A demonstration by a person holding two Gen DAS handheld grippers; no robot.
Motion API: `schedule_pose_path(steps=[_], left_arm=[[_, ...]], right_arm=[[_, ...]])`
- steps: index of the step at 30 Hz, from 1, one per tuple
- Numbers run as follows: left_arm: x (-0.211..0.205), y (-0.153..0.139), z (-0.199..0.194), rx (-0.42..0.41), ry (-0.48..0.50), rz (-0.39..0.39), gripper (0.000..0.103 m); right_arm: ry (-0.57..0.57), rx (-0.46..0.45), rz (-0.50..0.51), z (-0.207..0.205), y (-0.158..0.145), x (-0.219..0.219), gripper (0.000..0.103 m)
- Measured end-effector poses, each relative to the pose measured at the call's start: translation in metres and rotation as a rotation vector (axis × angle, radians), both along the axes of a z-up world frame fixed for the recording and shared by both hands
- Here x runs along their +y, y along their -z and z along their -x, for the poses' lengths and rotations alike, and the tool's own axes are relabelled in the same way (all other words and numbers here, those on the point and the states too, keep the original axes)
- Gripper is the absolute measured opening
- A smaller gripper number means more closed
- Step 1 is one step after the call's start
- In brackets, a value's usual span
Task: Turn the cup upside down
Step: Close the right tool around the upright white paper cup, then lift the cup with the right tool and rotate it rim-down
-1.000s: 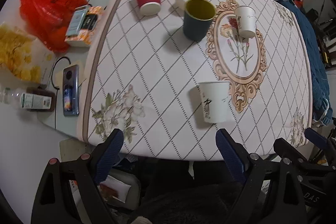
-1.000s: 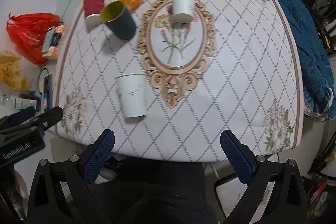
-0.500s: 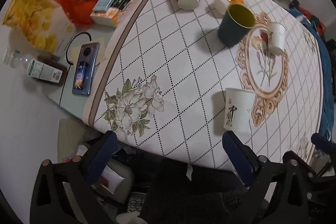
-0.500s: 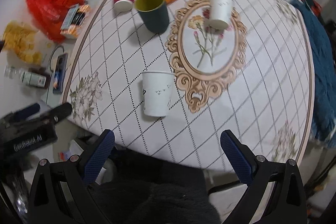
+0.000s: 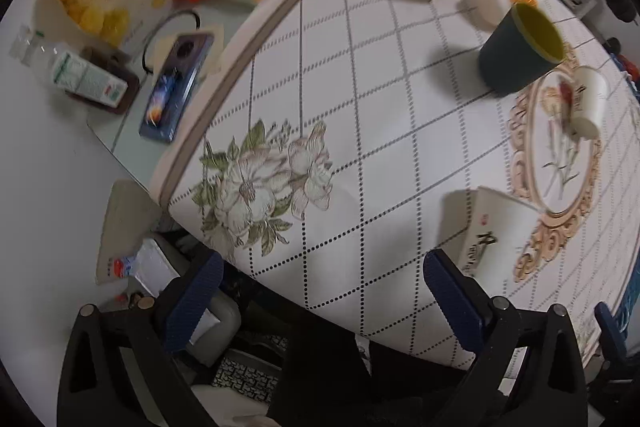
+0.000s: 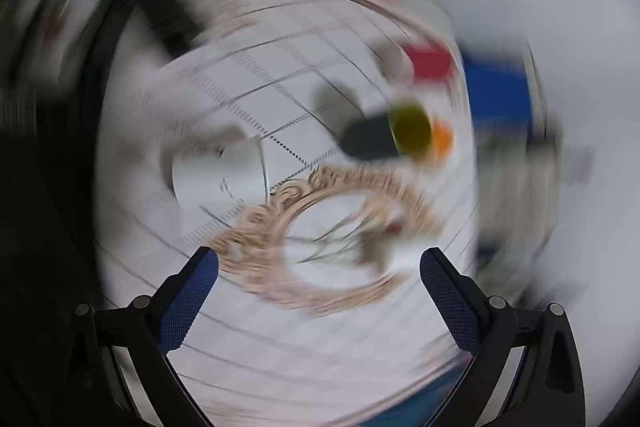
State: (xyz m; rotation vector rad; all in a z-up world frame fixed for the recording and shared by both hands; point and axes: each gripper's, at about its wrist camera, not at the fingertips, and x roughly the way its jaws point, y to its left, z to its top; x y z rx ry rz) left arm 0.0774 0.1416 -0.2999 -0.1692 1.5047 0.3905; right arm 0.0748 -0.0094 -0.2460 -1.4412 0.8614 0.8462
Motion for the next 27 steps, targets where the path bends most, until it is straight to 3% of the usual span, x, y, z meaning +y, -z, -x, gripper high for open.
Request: schedule_pose_path(steps=[3,5,11,16,23,27], left_arm=[[0.005,0.023,0.006,0.046,-0.022,0.002,0.103],[0.008,0.036,0.010,0.070,-0.033,0.000,0.103],[0.020,0.066,0.017,0.123,-0.073,0.009,0.103],[0.031,0.078,0.020,0.140,-0.095,0.019,0.103],[0.043,0.087,0.023,0.151,-0.103,0.031,0.103],[0.040,0.088,0.018,0.157,-0.082,0.021,0.103]], right_arm=[[-0.417,-0.120,0.172,0.035,0.033,-0.001,0.102],[-0.656,-0.150,0.255,0.054,0.053,-0.006,0.102],[-1.092,-0.173,0.443,0.074,0.109,-0.026,0.102],[-1.305,-0.210,0.526,0.076,0.142,-0.035,0.101],[-1.432,-0.239,0.560,0.068,0.165,-0.026,0.095],[-1.441,-0.247,0.575,0.062,0.175,-0.017,0.074]])
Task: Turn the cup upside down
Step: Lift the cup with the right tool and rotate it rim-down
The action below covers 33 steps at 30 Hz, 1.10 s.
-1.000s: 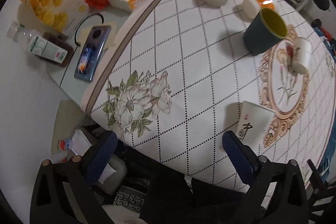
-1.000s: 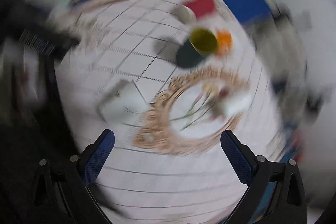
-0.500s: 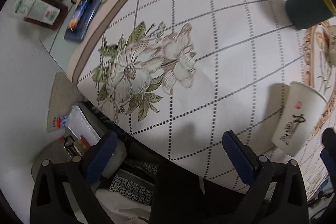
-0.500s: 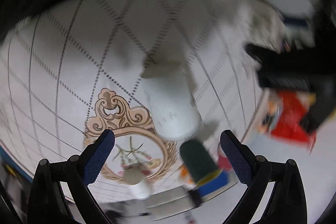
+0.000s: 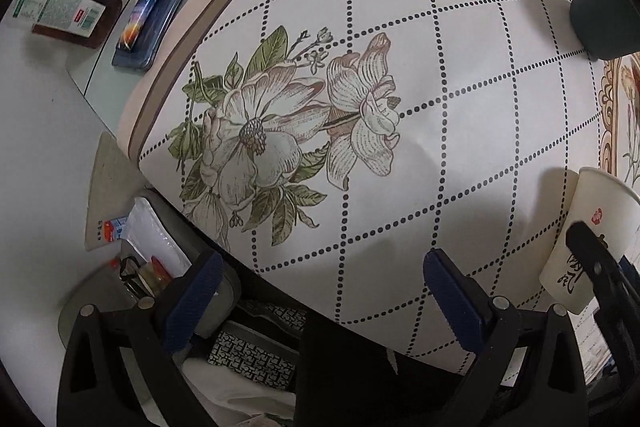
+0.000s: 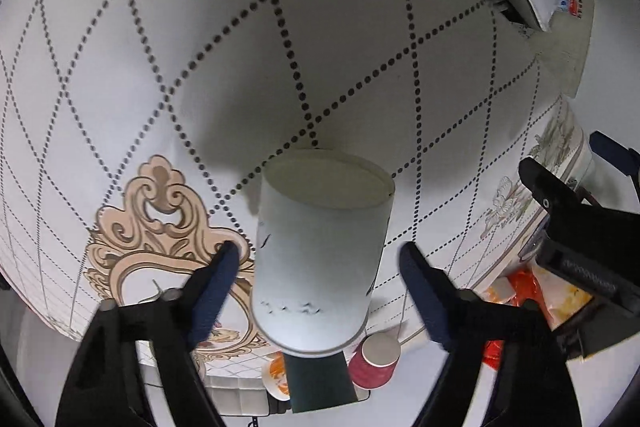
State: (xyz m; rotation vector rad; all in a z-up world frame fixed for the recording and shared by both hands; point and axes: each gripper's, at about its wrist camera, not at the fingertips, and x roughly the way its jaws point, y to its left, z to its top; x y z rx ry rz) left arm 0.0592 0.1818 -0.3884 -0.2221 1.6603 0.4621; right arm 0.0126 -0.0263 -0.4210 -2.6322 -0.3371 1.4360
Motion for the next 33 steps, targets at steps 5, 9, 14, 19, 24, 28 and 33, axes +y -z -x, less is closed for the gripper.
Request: schedule_pose_path(steps=[5,9,14,19,24,28,33], left_arm=[[-0.001,-0.003,-0.008,0.001,0.001,0.001,0.103],[-0.002,-0.006,-0.014,0.005,0.007,0.000,0.103],[-0.006,-0.013,-0.025,0.009,0.020,-0.012,0.103],[-0.007,-0.021,-0.032,0.005,0.032,-0.022,0.103],[-0.008,-0.024,-0.038,0.011,0.059,-0.031,0.103],[-0.018,-0.030,-0.045,0.007,0.099,-0.036,0.103],[-0.039,-0.040,-0.062,-0.007,0.170,-0.038,0.103]], right_arm=[[0.031,0.011,-0.008,-0.009,0.013,0.011,0.065],[0.105,0.045,-0.036,-0.008,0.012,0.024,0.063],[0.227,0.085,-0.071,-0.009,0.010,0.038,0.062],[0.390,0.117,-0.096,-0.021,0.004,0.052,0.062],[0.635,0.180,-0.095,-0.033,-0.006,0.068,0.062],[0.872,0.232,-0.109,-0.046,-0.019,0.079,0.062],[1.207,0.292,-0.118,-0.077,-0.030,0.080,0.062]])
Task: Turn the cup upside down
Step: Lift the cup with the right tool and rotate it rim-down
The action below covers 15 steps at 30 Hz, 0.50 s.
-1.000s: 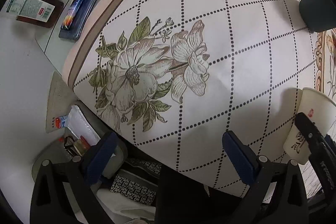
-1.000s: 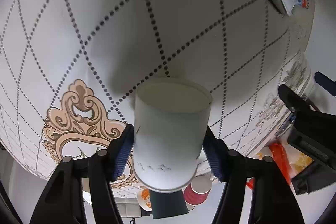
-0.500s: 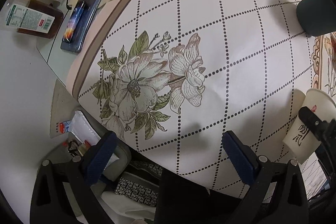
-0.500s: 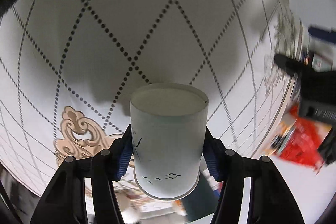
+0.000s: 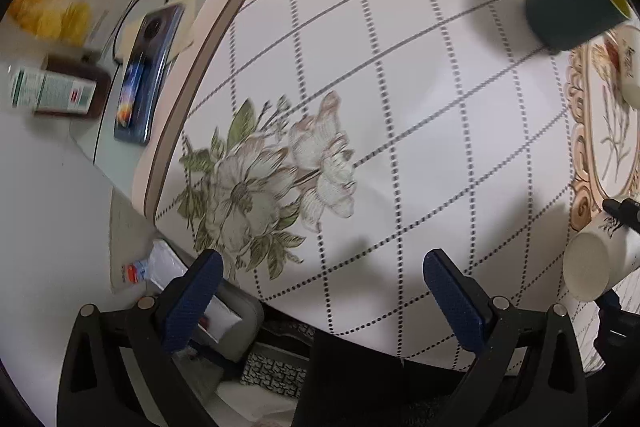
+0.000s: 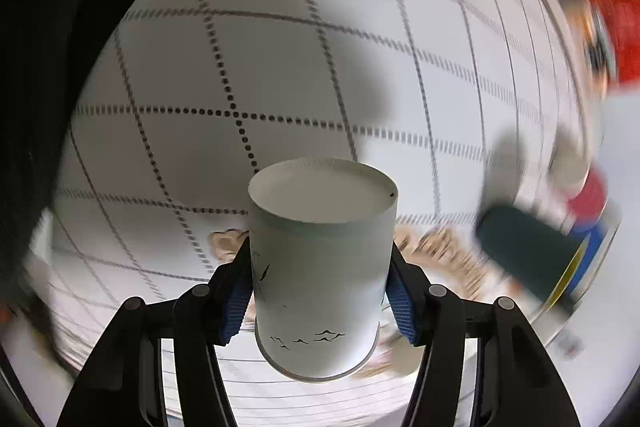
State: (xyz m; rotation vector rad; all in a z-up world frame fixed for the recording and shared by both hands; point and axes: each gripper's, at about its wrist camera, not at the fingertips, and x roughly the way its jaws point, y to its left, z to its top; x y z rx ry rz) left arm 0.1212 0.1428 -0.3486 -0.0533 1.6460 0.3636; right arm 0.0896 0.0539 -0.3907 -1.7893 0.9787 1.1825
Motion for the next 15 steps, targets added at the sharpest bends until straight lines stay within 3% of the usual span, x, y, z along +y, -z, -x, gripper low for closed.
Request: schedule_pose_path(steps=[10,15], left_arm=[[-0.044,-0.007,-0.019,-0.019,0.128,0.014,0.103],[-0.056,-0.007,-0.018,-0.021,0.170,0.023,0.103]], right_arm=[[0.683,0.081,0.053,-0.048,0.005,-0.042,0.062],[0.922,0.142,0.092,-0.058,0.013,-0.067,0.062]])
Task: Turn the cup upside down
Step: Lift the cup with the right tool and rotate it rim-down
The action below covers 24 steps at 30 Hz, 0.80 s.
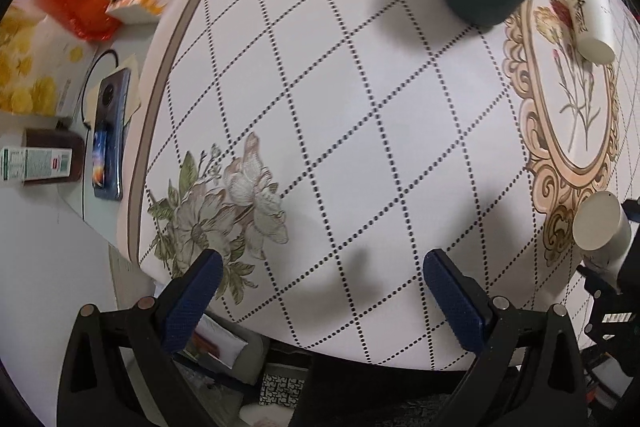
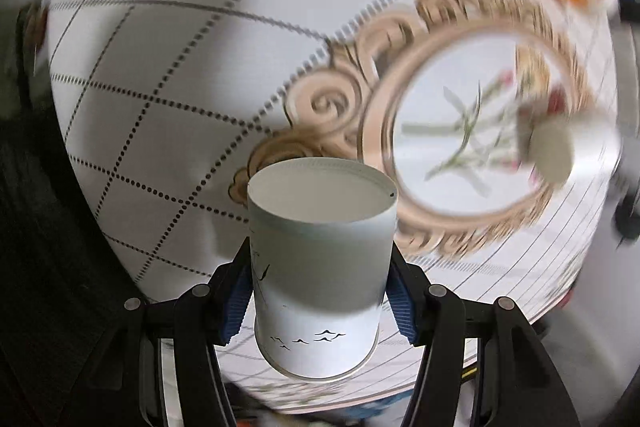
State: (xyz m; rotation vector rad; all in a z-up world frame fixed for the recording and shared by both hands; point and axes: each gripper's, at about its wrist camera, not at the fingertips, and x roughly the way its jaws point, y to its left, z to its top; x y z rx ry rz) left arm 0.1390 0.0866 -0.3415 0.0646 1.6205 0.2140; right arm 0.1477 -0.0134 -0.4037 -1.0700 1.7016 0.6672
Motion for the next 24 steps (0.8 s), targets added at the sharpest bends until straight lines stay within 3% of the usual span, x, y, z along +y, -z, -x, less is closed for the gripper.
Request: schedule_pose_path(steps=[13,21,24], left_arm=[[0.004,0.008,0.004,0.012,0.037,0.004,0.103],[0.008,0.012,0.008,0.019,0.048,0.001,0.103],[0.009,0.013,0.008,0.021,0.050,-0.001,0.103]], right_arm=[[0.475,0.176,0.015,-0.018,0.024,-0.046,0.062],[0.619,0.214,0.027,-0.047,0.044,-0.071,0.065],[0.614,0.199,0.022,-0.054,0.044,-0.074,0.075]])
